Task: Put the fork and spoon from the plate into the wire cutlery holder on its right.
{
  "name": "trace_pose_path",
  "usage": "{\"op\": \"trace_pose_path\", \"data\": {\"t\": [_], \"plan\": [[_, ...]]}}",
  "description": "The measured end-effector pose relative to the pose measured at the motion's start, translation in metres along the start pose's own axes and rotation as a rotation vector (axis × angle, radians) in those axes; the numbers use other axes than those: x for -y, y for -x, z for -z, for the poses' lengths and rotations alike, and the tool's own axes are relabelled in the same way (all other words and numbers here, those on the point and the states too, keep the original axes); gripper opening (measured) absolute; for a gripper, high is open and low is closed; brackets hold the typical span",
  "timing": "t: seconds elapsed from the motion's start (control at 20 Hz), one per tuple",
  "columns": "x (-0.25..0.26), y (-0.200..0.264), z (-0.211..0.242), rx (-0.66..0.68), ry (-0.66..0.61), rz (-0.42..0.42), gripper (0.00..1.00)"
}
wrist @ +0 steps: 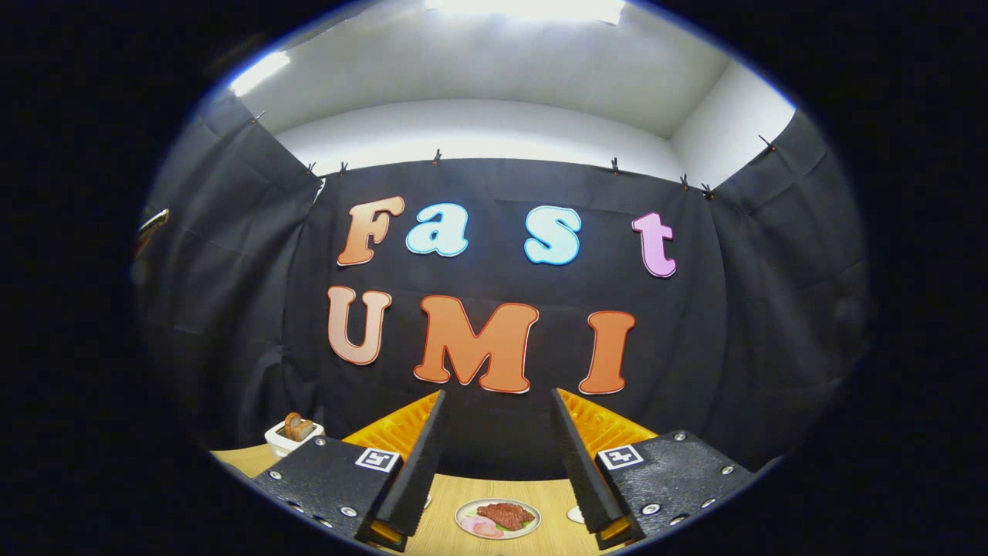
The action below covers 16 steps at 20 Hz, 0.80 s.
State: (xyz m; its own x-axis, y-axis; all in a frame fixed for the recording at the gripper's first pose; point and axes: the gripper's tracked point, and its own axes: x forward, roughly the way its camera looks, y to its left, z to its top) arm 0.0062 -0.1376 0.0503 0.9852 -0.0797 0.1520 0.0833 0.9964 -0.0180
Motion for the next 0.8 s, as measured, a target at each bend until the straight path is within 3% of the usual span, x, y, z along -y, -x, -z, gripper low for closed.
{"op": "trace_pose_path", "data": {"t": [0.8], "plan": [[-0.007, 0.002, 0.015, -0.042, -0.027, -0.022, 0.90]]}}
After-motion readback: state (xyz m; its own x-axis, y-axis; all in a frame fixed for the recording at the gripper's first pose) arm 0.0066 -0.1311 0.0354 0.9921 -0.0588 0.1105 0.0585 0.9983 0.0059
